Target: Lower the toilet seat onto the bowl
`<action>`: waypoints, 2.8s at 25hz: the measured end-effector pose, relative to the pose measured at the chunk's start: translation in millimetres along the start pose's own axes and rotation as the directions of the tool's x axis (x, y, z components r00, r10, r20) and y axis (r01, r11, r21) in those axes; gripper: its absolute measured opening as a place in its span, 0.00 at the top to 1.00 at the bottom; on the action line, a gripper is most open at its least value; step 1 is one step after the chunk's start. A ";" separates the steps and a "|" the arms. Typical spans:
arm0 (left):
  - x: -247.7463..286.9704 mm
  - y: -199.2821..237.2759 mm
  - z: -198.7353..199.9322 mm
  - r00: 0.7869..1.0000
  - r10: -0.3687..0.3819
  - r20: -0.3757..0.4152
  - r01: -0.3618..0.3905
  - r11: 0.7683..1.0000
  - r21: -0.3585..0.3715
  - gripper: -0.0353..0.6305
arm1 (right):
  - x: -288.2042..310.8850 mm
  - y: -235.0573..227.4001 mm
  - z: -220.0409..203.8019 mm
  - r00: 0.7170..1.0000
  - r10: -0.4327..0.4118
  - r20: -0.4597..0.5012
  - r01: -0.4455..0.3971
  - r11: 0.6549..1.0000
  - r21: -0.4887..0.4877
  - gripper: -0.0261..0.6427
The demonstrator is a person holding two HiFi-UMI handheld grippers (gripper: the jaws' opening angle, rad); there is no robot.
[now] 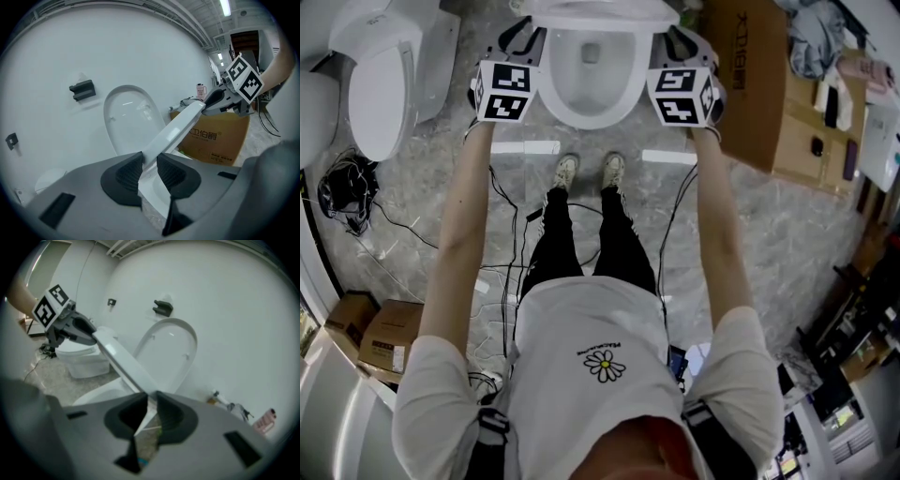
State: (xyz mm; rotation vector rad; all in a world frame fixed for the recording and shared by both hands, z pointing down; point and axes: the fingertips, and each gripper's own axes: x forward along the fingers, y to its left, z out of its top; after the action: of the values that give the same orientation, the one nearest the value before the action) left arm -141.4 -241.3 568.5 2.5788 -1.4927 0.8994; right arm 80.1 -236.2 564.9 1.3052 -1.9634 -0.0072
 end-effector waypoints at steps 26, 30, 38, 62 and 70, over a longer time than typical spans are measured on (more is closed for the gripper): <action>-29.7 -66.2 -89.9 0.986 -0.075 -0.151 0.087 0.994 0.072 0.76 | -23.4 70.0 -88.8 0.993 0.061 -0.101 -0.064 0.998 -0.020 0.83; -32.8 -76.1 -106.2 0.980 -0.096 -0.176 0.111 0.991 0.077 0.76 | -25.3 81.8 -103.6 0.986 0.094 -0.137 -0.099 0.995 -0.029 0.82; -35.4 -96.1 -140.1 0.963 -0.137 -0.234 0.158 0.985 0.076 0.75 | -23.9 105.3 -133.7 0.971 0.138 -0.197 -0.148 0.988 -0.035 0.81; -18.7 -150.1 -252.8 0.880 -0.241 -0.410 0.281 0.959 0.041 0.76 | -1.4 173.3 -232.5 0.890 0.292 -0.349 -0.327 0.944 -0.044 0.81; -8.0 -163.1 -291.5 0.828 -0.281 -0.485 0.329 0.944 0.014 0.77 | 15.2 195.9 -263.6 0.855 0.344 -0.388 -0.395 0.917 -0.056 0.82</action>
State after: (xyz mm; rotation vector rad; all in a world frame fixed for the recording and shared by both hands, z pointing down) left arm -148.9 -59.2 848.4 2.3061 -0.8908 1.4488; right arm 79.3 -53.0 837.9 0.7547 -1.8142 0.2744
